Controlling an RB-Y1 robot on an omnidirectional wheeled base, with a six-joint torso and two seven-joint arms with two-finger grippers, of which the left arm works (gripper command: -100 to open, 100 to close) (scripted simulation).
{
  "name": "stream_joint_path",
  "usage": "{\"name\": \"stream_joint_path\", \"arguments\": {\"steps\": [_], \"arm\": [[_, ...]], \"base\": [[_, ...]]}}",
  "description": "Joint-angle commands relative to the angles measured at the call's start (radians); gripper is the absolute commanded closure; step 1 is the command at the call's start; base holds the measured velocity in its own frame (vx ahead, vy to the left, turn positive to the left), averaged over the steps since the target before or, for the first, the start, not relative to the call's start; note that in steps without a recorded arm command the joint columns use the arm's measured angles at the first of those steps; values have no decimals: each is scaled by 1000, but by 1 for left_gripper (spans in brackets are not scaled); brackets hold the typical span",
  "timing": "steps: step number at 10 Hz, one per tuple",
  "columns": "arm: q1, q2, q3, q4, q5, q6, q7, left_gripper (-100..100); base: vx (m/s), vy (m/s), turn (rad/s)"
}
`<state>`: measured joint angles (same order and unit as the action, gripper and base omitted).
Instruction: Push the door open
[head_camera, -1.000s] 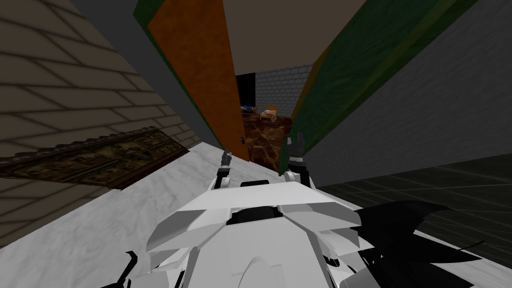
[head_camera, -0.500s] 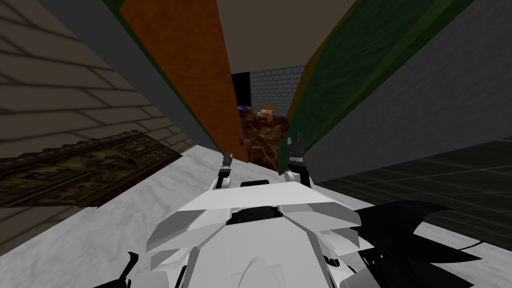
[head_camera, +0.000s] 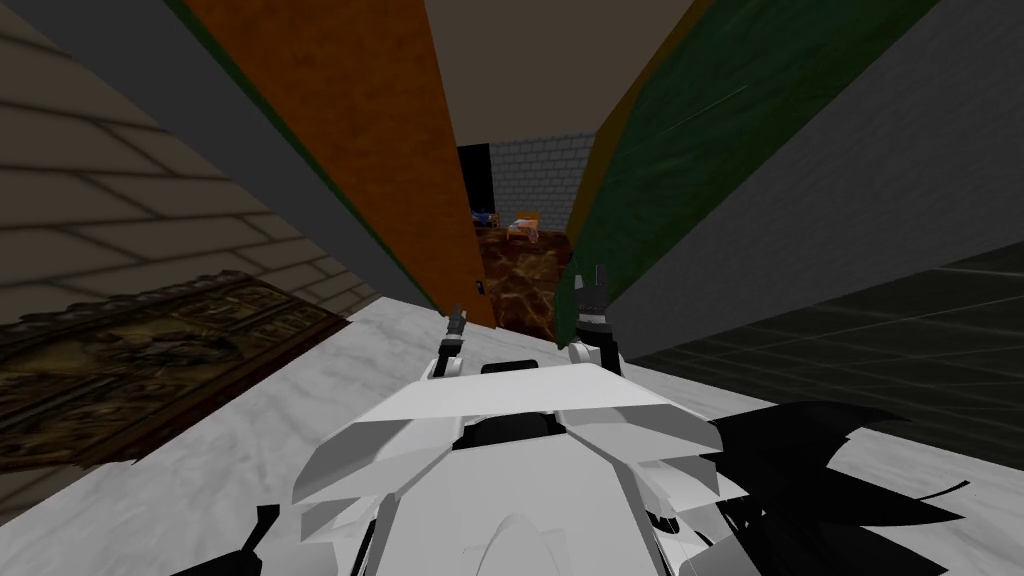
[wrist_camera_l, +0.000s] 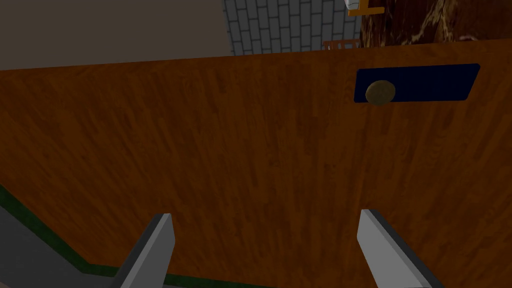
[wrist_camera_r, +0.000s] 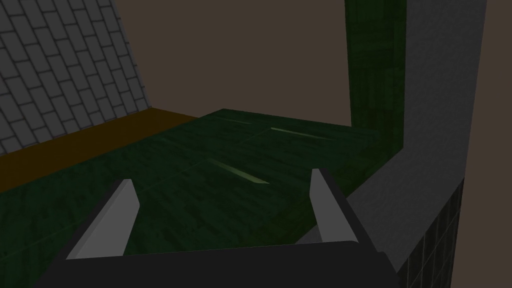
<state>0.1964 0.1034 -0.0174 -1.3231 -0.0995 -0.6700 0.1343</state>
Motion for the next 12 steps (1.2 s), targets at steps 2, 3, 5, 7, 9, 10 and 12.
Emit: {"name": "stream_joint_path", "arguments": {"steps": [2, 3, 5, 7, 9, 10, 12], "arm": [[-17, -3, 2, 52, -3, -9, 2, -100], [-22, -3, 3, 71, -5, -12, 3, -100], [-33, -5, 4, 107, -7, -19, 5, -100], [-49, -8, 6, 159, -10, -28, 8, -100], [-64, -12, 8, 208, -13, -37, 11, -100], [-68, -13, 9, 223, -14, -40, 12, -100], [-77, -16, 10, 253, -16, -46, 13, -100]], "base": [[66, 74, -146], [66, 82, -107], [56, 78, -131], [47, 99, -151], [80, 125, -172], [77, 112, -144], [55, 95, -98]]}}
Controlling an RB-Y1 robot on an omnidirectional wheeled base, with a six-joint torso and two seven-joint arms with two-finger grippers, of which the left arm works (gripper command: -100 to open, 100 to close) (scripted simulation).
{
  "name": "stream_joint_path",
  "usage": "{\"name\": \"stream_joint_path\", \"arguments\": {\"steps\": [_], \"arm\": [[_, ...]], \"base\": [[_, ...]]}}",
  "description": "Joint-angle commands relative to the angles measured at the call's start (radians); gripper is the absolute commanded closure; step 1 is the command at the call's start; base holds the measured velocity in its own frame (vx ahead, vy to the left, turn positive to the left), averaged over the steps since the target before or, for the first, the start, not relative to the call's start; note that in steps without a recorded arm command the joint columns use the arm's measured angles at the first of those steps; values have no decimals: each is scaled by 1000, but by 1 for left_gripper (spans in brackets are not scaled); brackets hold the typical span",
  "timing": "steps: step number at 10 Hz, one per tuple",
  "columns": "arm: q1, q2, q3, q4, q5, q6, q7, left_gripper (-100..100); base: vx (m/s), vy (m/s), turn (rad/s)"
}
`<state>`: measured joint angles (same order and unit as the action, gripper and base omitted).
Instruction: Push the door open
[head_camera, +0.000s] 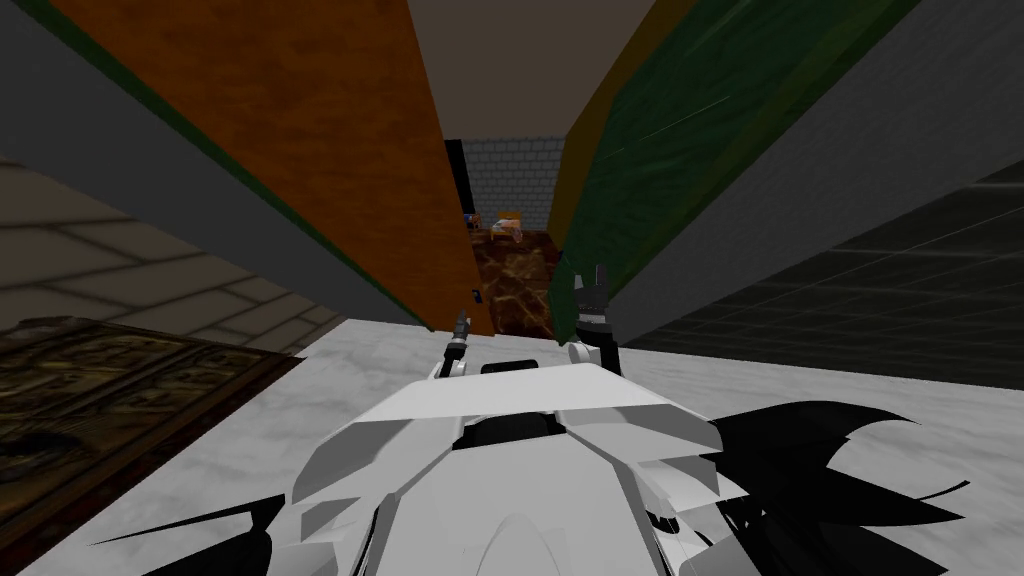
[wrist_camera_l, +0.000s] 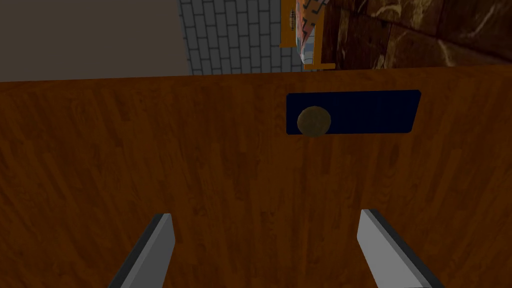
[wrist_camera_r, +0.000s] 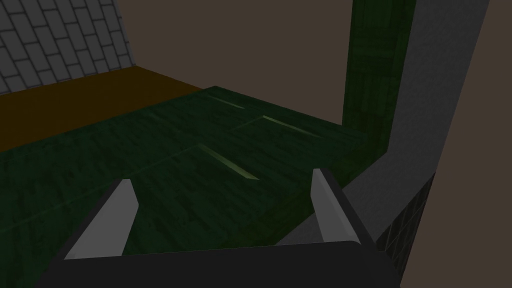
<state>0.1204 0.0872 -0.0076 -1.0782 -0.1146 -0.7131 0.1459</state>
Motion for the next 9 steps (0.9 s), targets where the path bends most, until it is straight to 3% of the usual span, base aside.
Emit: {"name": "stream_joint_path", "arguments": {"steps": [1, 7, 9], "arm": [[-10, -2, 1, 37, -2, -8, 3, -100], [-46, -18, 6, 157, -10, -30, 10, -100], [-48, -20, 6, 158, -10, -27, 9, -100]], "base": [[51, 99, -187], [58, 119, -137], [30, 72, -49]]}}
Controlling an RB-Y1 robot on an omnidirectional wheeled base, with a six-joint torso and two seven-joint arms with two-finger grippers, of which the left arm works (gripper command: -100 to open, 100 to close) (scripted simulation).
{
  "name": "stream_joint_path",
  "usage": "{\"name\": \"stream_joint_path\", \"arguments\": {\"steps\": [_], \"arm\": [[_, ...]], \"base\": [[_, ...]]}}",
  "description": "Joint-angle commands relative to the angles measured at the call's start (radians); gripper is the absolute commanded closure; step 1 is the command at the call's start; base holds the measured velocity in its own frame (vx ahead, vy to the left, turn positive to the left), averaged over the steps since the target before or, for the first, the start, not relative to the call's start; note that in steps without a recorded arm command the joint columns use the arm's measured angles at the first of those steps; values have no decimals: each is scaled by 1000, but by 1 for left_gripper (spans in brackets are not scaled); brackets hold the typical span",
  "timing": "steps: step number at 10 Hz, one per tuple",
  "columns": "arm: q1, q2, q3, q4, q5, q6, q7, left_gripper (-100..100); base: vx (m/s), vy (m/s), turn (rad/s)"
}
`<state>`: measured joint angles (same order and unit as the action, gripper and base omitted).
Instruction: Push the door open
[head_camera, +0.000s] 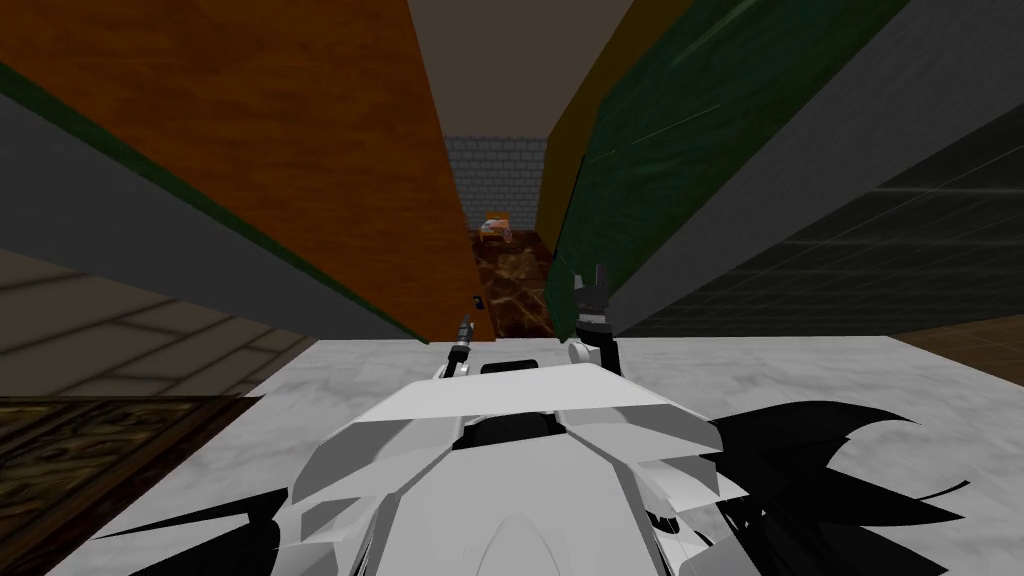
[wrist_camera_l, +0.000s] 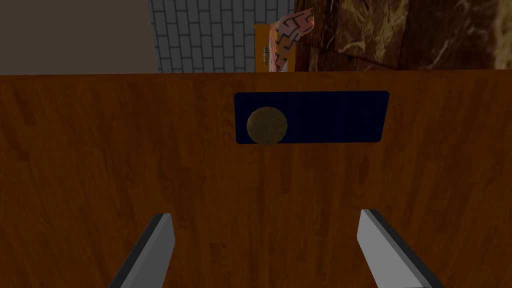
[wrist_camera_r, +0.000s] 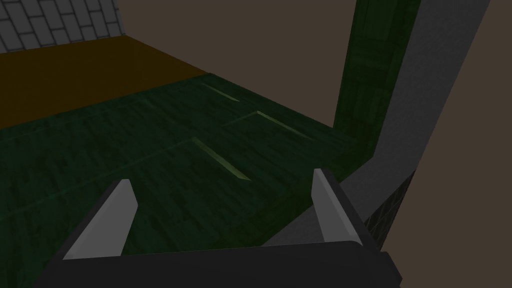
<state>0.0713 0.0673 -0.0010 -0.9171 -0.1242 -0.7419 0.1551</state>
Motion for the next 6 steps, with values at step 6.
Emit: {"name": "stream_joint_path", "arguments": {"steps": [6], "arm": [[-15, -4, 13, 36, 11, -17, -15, -100]], "base": [[180, -1, -25]]}}
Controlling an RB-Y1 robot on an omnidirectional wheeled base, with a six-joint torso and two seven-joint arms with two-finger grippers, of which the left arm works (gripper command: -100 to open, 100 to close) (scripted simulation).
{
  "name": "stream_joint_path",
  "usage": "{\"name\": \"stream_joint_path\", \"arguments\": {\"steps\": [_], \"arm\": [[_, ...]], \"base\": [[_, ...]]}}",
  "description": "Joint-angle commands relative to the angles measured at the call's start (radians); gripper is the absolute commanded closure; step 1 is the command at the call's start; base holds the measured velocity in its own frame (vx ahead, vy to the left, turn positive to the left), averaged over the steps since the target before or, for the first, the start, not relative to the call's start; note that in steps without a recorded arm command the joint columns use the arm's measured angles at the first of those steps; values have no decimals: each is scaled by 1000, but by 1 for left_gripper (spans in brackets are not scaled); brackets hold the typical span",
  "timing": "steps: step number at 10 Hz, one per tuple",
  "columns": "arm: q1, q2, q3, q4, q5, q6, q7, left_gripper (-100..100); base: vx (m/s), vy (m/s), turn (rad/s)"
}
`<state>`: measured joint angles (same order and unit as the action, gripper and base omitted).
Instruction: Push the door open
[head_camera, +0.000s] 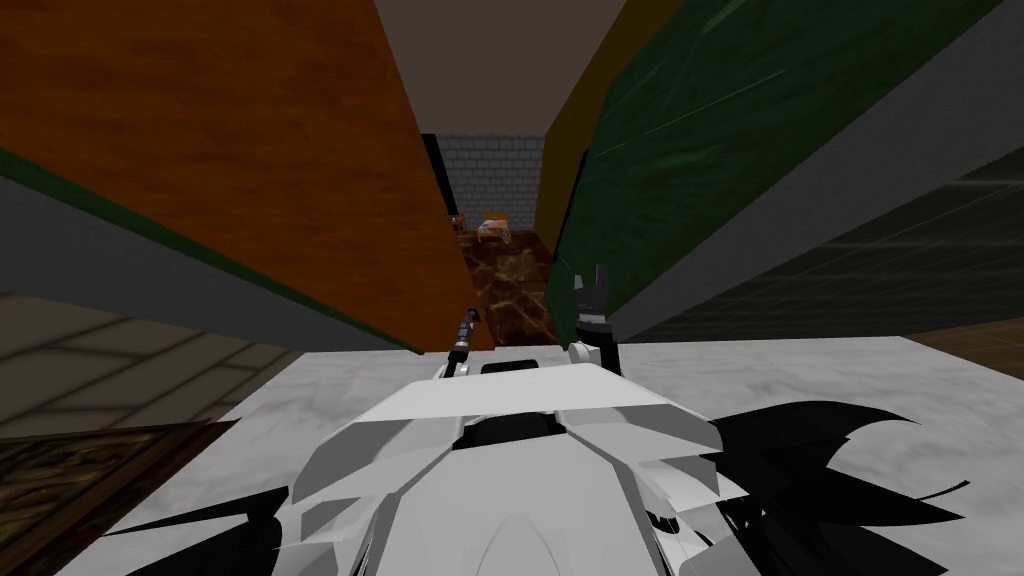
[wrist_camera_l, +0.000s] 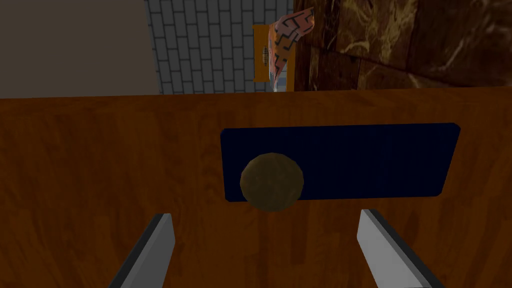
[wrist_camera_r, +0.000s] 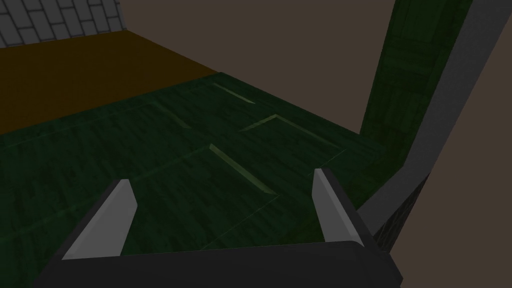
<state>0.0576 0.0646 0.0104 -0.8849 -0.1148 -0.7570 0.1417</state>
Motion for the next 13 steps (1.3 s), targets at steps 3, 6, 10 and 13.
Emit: {"name": "stream_joint_path", "arguments": {"steps": [3, 6, 10, 13], "arm": [[-7, -12, 7, 18, 6, -9, -8, -100], [-4, -10, 5, 14, 4, -7, -7, 100], [-4, -10, 5, 14, 4, -7, -7, 100], [-8, 4, 28, 22, 16, -4, -16, 100]], "base": [[200, -2, -19], [11, 0, -2], [-8, 0, 0], [138, -31, 27]]}}
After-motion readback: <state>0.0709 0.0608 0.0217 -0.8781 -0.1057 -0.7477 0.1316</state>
